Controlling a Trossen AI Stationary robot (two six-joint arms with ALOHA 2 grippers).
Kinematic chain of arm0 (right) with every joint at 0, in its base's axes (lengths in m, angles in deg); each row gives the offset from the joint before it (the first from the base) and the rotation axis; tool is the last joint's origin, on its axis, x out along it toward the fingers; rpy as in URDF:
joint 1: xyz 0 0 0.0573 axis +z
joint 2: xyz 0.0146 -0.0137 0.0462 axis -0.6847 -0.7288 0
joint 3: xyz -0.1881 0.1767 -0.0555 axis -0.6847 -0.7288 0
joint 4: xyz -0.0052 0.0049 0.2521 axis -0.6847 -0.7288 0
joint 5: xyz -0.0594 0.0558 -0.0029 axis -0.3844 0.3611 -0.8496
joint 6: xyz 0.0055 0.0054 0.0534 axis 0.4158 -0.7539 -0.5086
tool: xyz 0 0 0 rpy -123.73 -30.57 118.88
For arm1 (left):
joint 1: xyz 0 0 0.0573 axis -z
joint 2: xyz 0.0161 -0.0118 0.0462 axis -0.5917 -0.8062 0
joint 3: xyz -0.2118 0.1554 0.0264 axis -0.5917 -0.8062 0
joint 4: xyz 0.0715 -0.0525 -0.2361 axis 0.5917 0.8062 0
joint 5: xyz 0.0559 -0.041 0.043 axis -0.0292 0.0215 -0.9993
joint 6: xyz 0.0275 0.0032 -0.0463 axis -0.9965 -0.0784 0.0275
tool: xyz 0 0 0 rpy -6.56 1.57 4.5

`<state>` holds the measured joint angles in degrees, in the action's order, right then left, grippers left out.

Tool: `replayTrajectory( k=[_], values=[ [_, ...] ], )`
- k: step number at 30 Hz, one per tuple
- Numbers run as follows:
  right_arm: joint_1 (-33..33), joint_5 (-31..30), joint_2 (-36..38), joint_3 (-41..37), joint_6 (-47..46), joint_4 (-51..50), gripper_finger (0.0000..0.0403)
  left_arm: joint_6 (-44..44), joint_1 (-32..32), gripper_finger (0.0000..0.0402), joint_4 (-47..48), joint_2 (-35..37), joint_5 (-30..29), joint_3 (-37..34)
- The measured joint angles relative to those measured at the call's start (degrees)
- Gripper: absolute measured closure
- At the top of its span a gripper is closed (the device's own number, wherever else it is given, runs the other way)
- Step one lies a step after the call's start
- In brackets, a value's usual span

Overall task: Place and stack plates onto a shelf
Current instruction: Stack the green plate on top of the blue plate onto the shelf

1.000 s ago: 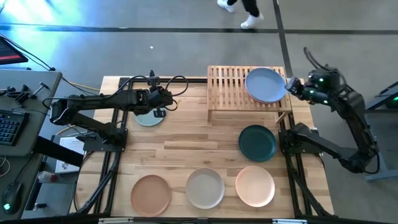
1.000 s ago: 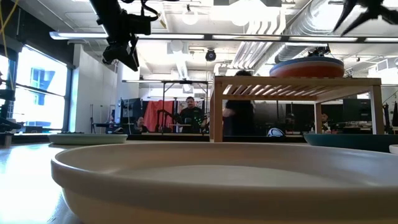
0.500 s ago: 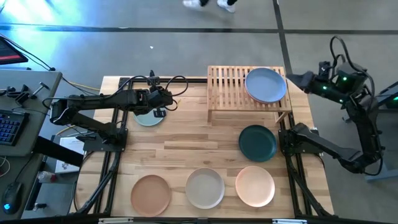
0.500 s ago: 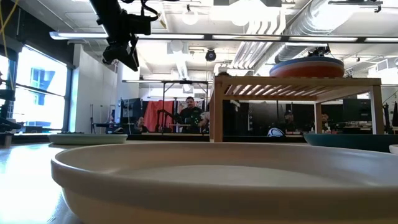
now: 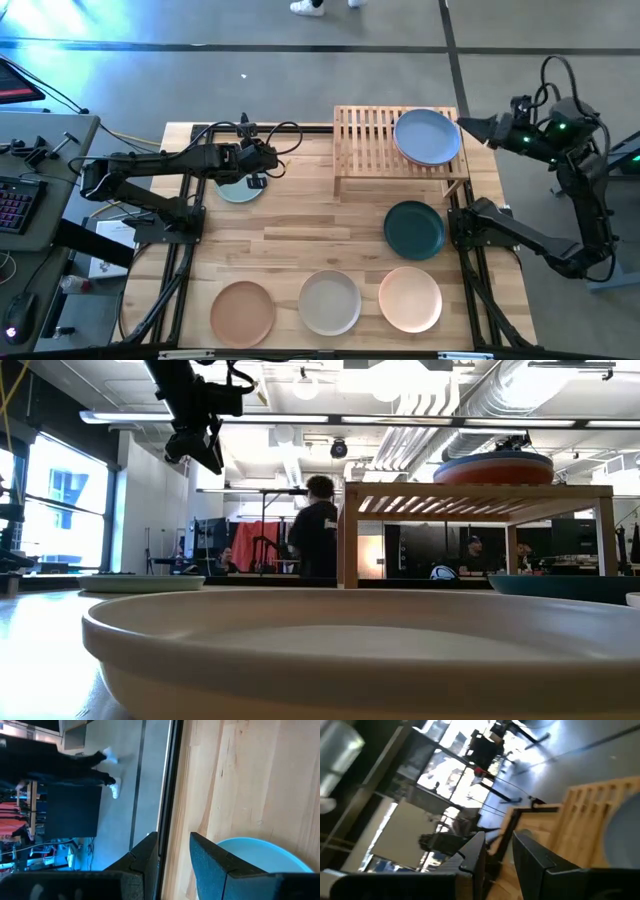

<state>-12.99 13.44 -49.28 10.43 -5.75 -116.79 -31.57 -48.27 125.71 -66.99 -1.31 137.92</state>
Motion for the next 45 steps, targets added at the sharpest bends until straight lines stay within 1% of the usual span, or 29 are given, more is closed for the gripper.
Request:
replayTrajectory(
  k=[5, 9, 11, 16, 19, 21, 26, 29, 32, 38, 45],
  values=[
    [0.0, 4.5, 0.0, 0.0, -0.4, 7.6, 0.0322, 0.0, 0.0, 0.0300, -1.8, 0.0, 1.0, 0.0],
    [0.0, 5.3, -0.1, 0.0, -1.3, 11.1, 0.0322, 0.0, 0.0, 0.0300, -1.8, 0.0, 1.3, 0.0],
    [0.0, 6.3, -0.5, 0.0, -1.3, 14.4, 0.0322, 0.0, 0.0, 0.0300, -2.2, 0.0, 1.4, 0.0],
    [0.0, 11.5, -3.1, 0.0, -1.1, 30.6, 0.0322, 0.0, 0.0, 0.0300, -3.0, 0.0, 1.6, 0.0],
    [0.0, 13.1, -5.4, 0.0, -1.4, 39.6, 0.0322, 0.1, 0.0, 0.0300, -3.0, 0.0, 2.0, 0.0],
    [0.0, 13.7, -6.8, 0.0, -1.4, 42.1, 0.0322, 0.4, 0.0, 0.0300, -3.0, 0.0, 3.1, 0.0],
    [1.2, 14.3, -10.5, 0.0, -1.4, 42.0, 0.0322, 3.3, 0.0, 0.0300, -3.0, 0.0, 6.8, 0.0],
    [4.8, 12.6, -13.3, 0.0, 0.0, 42.0, 0.0322, 4.0, 0.0, 0.0300, -3.0, 0.0, 7.2, 0.0],
    [10.3, 10.2, -16.2, 0.0, 2.3, 42.0, 0.0322, 4.1, 0.0, 0.0300, -3.0, 0.0, 7.2, 0.0],
    [24.1, 5.0, -21.6, -0.1, 6.3, 42.0, 0.0322, 4.0, 0.0, 0.0300, -3.0, 0.0, 7.2, 0.0],
    [38.5, 0.0, -25.9, -0.1, 7.7, 40.7, 0.0322, 4.1, 0.0, 0.0300, -2.9, 0.0, 7.2, 0.0]
  ],
)
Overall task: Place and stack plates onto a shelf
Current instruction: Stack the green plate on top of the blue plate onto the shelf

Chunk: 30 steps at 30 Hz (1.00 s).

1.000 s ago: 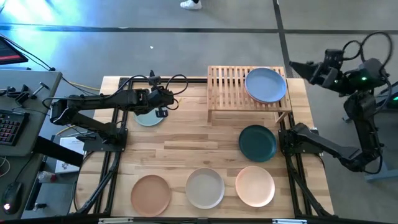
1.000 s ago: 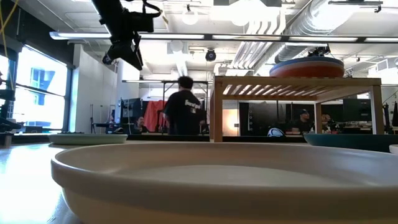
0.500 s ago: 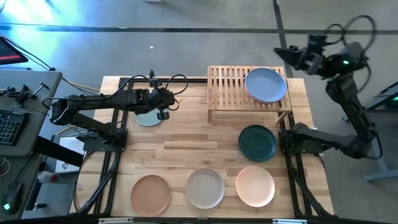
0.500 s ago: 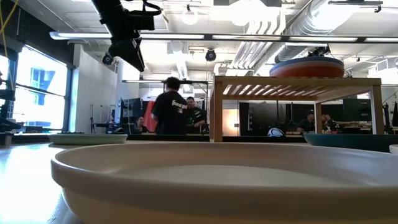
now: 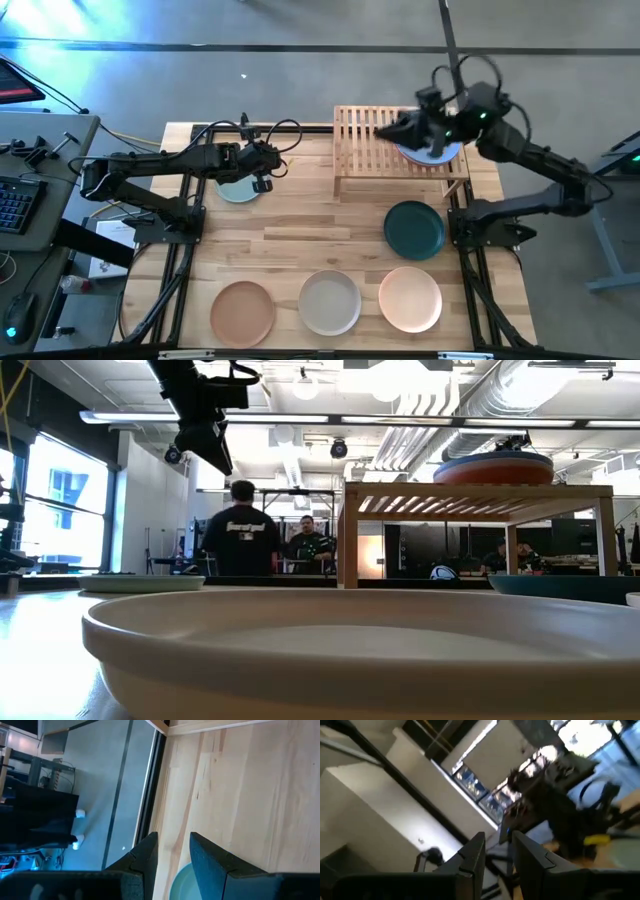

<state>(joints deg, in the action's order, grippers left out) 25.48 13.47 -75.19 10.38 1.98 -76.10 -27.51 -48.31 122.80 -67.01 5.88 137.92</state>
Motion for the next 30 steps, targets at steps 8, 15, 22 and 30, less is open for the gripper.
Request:
replayTrajectory(
  k=[8, 15, 22, 30],
  values=[
    [14.1, -14.8, -2.0, 0.0, -2.3, -16.6, 0.0322, 0.0, 0.0, 0.0300, 0.0, 0.0, 0.0, 0.0],
    [24.6, -31.4, -3.6, 0.0, -11.7, -30.8, 0.0322, 0.0, 0.0, 0.0300, 0.0, 0.0, -0.1, 0.0],
    [32.1, -36.3, -8.8, 0.0, -17.1, -35.3, 0.0322, 0.0, 0.0, 0.0300, 0.0, 0.0, -0.3, 0.0],
    [36.8, -36.0, -16.8, 0.0, -19.9, -45.5, 0.0322, 0.0, 0.0, 0.0300, 0.0, 0.0, -0.1, 0.0]
  ],
)
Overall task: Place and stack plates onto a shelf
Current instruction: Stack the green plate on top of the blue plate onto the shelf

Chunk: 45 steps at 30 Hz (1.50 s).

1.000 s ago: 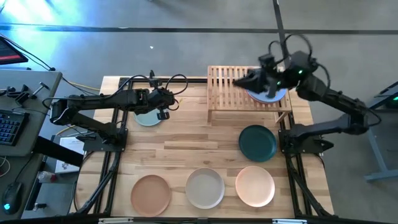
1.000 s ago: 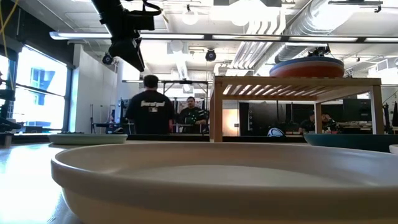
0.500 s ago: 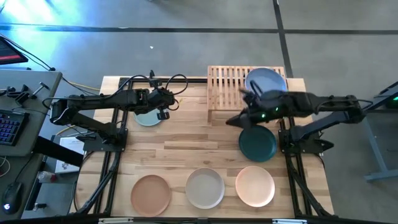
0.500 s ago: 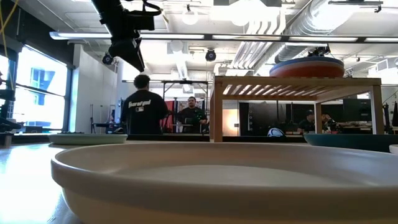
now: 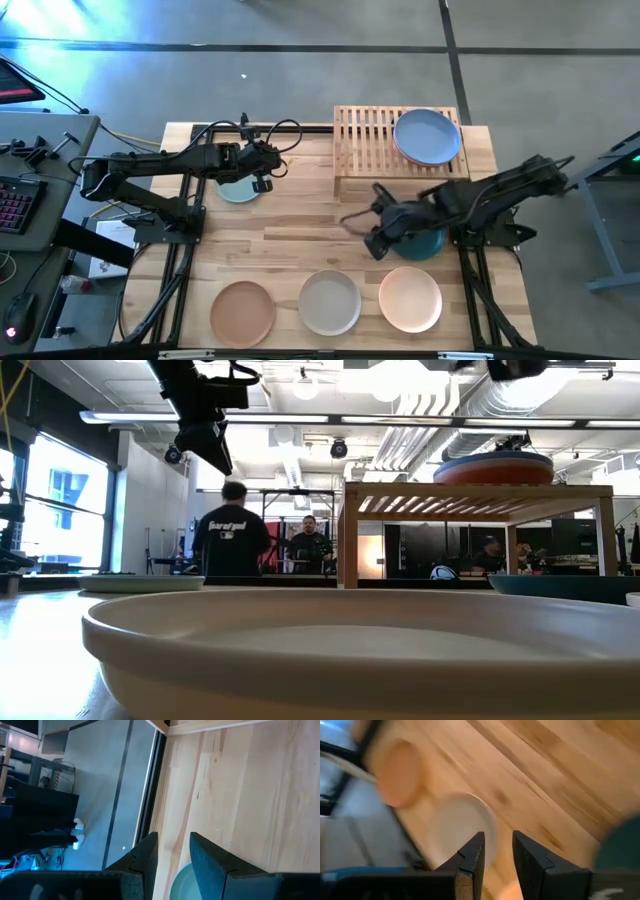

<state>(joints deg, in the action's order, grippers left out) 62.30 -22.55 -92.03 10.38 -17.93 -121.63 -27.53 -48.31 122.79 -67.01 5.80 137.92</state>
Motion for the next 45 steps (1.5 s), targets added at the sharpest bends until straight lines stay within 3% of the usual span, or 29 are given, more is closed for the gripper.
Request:
replayTrajectory(
  k=[6, 10, 17, 45],
  values=[
    [1.5, 0.9, -5.6, 0.0, -8.9, -11.1, 0.0322, 0.0, 0.0, 0.0300, 0.0, 0.0, 0.0, 0.0],
    [1.6, 1.8, -8.8, 0.0, -12.0, -13.3, 0.0322, 0.0, 0.0, 0.0300, 0.0, 0.0, 0.0, 0.0],
    [1.6, 4.2, -14.4, 0.0, -12.3, -13.9, 0.0322, 0.0, 0.0, 0.0300, 0.0, 0.0, 0.0, 0.0],
    [0.8, 1.2, -28.4, -0.1, -13.3, -20.4, 0.0322, 0.0, 0.0, 0.0300, 0.0, 0.0, 0.1, 0.0]
  ],
)
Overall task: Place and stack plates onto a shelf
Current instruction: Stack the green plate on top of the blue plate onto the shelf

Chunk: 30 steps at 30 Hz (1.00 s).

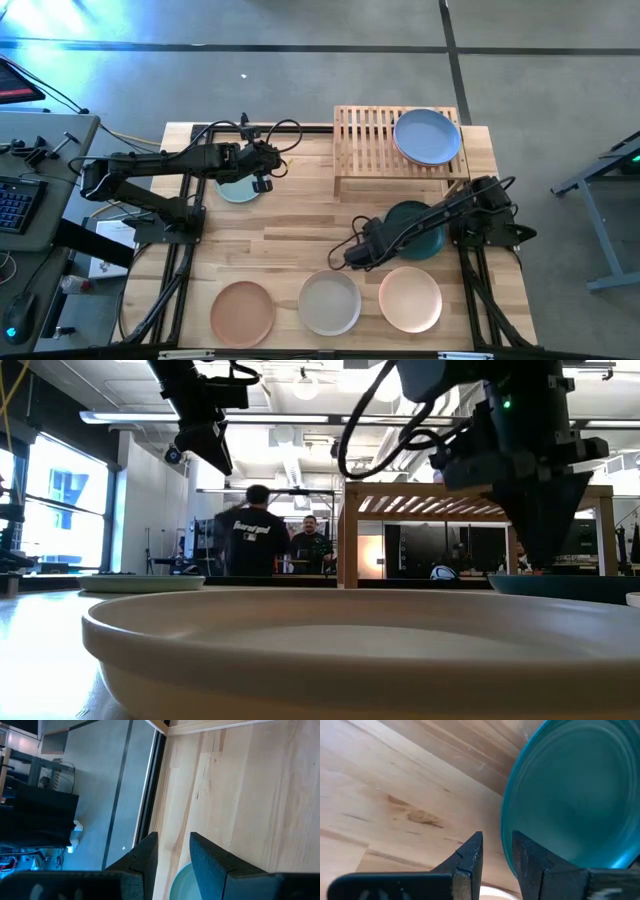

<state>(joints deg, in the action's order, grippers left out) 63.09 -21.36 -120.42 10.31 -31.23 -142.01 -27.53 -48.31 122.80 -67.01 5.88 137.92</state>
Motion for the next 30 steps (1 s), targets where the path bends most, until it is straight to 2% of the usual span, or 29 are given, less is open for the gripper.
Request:
replayTrajectory(
  k=[21, 24, 30],
  values=[
    [-0.1, 0.7, -7.0, 0.0, 0.2, -1.3, 0.0324, 0.0, 0.0, 0.0300, 0.0, 0.0, 0.0, 0.0],
    [-0.1, 0.8, -7.0, 0.0, 0.2, -2.2, 0.0337, 0.0, 0.0, 0.0300, 0.0, 0.0, 0.0, 0.0],
    [-0.1, 3.2, -7.0, 0.0, 0.4, -2.5, 0.0397, 0.0, 0.0, 0.0300, 0.0, 0.0, 0.0, 0.0]
  ],
)
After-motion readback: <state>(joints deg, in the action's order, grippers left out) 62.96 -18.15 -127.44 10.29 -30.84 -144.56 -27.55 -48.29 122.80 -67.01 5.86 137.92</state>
